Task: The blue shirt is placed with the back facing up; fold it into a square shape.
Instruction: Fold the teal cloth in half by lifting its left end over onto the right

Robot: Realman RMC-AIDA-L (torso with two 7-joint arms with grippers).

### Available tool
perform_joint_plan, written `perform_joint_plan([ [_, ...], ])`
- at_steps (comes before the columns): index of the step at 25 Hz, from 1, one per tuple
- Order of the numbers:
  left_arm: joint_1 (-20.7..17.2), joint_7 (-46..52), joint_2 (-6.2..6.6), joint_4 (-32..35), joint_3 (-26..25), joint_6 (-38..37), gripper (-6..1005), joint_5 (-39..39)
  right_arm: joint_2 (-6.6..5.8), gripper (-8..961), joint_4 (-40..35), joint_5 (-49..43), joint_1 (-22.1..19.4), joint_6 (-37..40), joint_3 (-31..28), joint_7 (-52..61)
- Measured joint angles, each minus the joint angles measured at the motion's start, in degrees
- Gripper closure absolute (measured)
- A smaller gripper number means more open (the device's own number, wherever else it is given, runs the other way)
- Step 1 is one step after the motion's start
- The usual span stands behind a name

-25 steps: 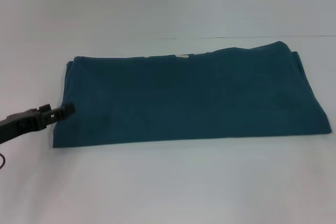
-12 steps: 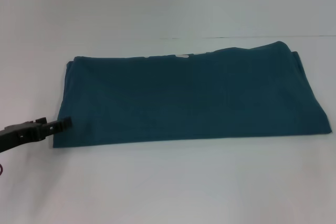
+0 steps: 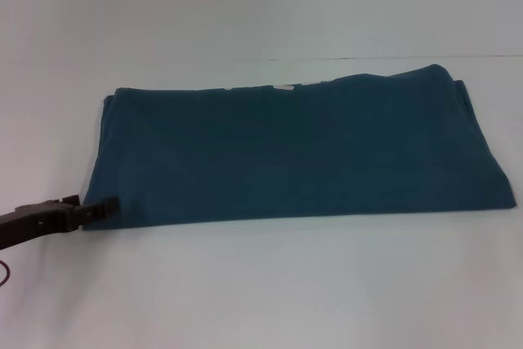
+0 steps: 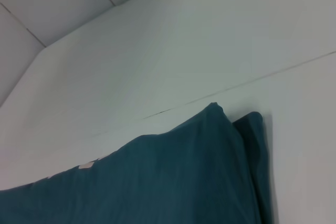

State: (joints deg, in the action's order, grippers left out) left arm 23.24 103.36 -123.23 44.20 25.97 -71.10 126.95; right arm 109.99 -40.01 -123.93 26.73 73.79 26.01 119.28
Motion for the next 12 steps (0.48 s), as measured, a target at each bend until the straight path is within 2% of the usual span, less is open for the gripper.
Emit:
perform_joint_plan([
  [12, 0.5, 1.3, -0.09, 0.3, 2.4, -0.1, 112, 1.8, -0.11, 130, 0.3, -0.1, 0.4, -0.7, 0.0, 0.0],
])
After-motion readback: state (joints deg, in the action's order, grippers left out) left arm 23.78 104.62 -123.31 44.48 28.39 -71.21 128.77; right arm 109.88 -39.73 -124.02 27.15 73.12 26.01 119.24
